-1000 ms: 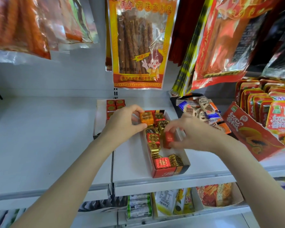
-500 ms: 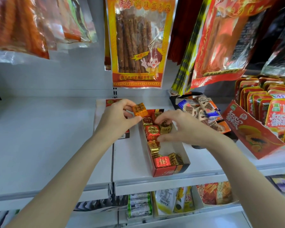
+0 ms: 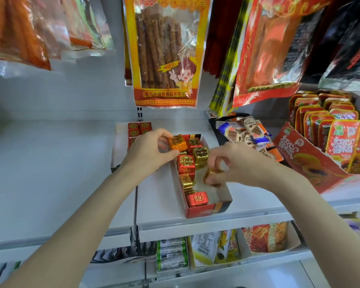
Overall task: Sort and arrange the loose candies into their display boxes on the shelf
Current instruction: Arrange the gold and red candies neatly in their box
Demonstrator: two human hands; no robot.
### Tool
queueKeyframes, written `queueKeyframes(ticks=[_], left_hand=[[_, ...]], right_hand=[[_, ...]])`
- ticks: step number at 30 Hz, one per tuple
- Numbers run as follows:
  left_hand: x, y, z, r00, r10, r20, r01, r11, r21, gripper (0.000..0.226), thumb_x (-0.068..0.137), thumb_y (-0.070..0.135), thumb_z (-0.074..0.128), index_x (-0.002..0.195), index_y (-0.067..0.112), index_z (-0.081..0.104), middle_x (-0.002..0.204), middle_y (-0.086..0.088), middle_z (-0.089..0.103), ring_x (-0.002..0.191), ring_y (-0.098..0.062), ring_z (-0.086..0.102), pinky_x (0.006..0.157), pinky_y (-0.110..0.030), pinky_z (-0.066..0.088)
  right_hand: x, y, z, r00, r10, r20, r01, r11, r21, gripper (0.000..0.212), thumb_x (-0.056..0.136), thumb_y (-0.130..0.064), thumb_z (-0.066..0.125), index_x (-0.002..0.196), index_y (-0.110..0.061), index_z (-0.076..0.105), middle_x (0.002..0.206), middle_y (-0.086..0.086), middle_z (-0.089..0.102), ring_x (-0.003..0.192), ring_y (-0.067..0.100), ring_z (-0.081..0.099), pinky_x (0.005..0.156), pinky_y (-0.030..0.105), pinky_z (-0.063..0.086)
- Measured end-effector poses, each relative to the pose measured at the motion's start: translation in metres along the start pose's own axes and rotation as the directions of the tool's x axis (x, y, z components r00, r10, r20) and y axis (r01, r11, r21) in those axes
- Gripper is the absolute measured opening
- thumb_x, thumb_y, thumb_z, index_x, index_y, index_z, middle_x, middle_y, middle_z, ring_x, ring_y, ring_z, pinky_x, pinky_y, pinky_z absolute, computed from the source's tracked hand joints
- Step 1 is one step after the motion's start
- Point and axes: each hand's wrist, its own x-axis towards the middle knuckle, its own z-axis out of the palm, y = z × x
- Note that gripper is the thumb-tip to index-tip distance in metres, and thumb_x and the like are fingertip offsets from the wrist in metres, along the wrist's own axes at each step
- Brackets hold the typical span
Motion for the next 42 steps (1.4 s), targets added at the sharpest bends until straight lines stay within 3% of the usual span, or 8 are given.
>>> queueKeyframes(ticks=[3, 9, 14, 19, 24, 28, 35, 42], left_hand=[[0.000, -0.002, 0.002, 1.000, 0.009, 0.015, -0.009, 1.000, 0.021, 0.035, 0.076, 0.021, 0.072, 0.108, 0.015, 0.059, 0.091, 0.008, 0.058, 0.084, -0.009, 0.056, 0.085, -0.037, 0.052], [0.003, -0.006, 0.003, 1.000, -0.020, -0.002, 0.020, 1.000, 0.019, 0.036, 0.076, 0.023, 0.073, 0.108, 0.016, 0.059, 0.092, 0.008, 0.059, 0.086, -0.010, 0.058, 0.083, -0.036, 0.052], [0.004, -0.007, 0.003, 1.000, -0.006, -0.005, 0.006, 1.000, 0.029, 0.035, 0.076, 0.023, 0.072, 0.108, 0.016, 0.059, 0.093, 0.008, 0.059, 0.087, -0.010, 0.058, 0.083, -0.036, 0.052], [0.005, -0.008, 0.004, 1.000, 0.011, -0.002, -0.010, 0.999, 0.036, 0.035, 0.076, 0.023, 0.072, 0.109, 0.017, 0.059, 0.094, 0.008, 0.059, 0.084, -0.008, 0.057, 0.080, -0.032, 0.052], [0.004, -0.009, 0.004, 1.000, 0.005, -0.009, -0.004, 0.999, 0.038, 0.039, 0.076, 0.024, 0.072, 0.112, 0.017, 0.059, 0.094, 0.008, 0.058, 0.085, -0.008, 0.056, 0.080, -0.031, 0.051], [0.003, -0.010, 0.004, 1.000, 0.010, -0.018, -0.009, 0.999, 0.044, 0.039, 0.076, 0.022, 0.072, 0.112, 0.017, 0.059, 0.093, 0.008, 0.057, 0.084, -0.009, 0.056, 0.080, -0.032, 0.051], [0.002, -0.011, 0.003, 1.000, 0.008, -0.013, -0.007, 0.999, 0.045, 0.039, 0.076, 0.023, 0.073, 0.111, 0.017, 0.059, 0.094, 0.005, 0.058, 0.084, -0.009, 0.057, 0.078, -0.030, 0.051], [-0.004, 0.005, 0.003, 0.996, 0.072, 0.056, -0.073, 0.997, 0.015, 0.037, 0.075, 0.027, 0.073, 0.109, 0.021, 0.059, 0.095, 0.011, 0.058, 0.084, -0.001, 0.055, 0.074, -0.018, 0.047]], right_hand=[[0.006, 0.003, 0.002, 0.993, 0.025, -0.111, -0.020, 0.999, 0.045, 0.032, 0.072, -0.036, 0.073, 0.097, -0.023, 0.057, 0.079, -0.013, 0.059, 0.065, 0.005, 0.050, 0.052, 0.013, 0.039], [0.015, -0.001, 0.012, 0.993, -0.083, -0.078, 0.078, 0.995, -0.066, 0.021, 0.080, -0.026, 0.068, 0.099, -0.018, 0.065, 0.074, -0.018, 0.047, 0.068, -0.004, 0.042, 0.064, -0.001, 0.034], [0.016, 0.007, 0.023, 0.972, -0.121, -0.200, 0.071, 0.967, -0.244, 0.018, 0.083, -0.025, 0.064, 0.094, -0.011, 0.067, 0.106, 0.003, 0.052, 0.101, 0.017, 0.042, 0.082, 0.022, 0.034], [0.012, 0.014, 0.015, 0.947, -0.089, -0.308, 0.060, 0.993, -0.105, 0.014, 0.078, -0.029, 0.068, 0.083, -0.018, 0.061, 0.090, -0.006, 0.046, 0.090, 0.011, 0.041, 0.077, 0.026, 0.035], [0.012, 0.002, 0.014, 0.974, -0.112, -0.197, 0.109, 0.994, -0.025, 0.039, 0.077, -0.036, 0.069, 0.112, -0.023, 0.059, 0.104, -0.012, 0.041, 0.097, 0.002, 0.033, 0.079, 0.013, 0.027], [0.015, -0.006, 0.015, 0.978, -0.104, -0.179, 0.126, 0.986, 0.114, 0.051, 0.074, -0.036, 0.071, 0.120, -0.024, 0.051, 0.102, -0.018, 0.049, 0.082, -0.008, 0.041, 0.070, -0.002, 0.032], [0.014, -0.005, 0.008, 0.979, -0.093, -0.180, 0.119, 0.983, 0.139, 0.043, 0.077, -0.029, 0.070, 0.116, -0.026, 0.053, 0.104, -0.007, 0.057, 0.075, 0.001, 0.048, 0.061, 0.004, 0.038], [-0.009, 0.005, 0.001, 0.969, -0.029, 0.247, 0.041, 0.998, -0.042, 0.035, 0.077, -0.033, 0.070, 0.110, -0.030, 0.058, 0.101, -0.011, 0.058, 0.091, 0.007, 0.043, 0.069, 0.017, 0.037]])
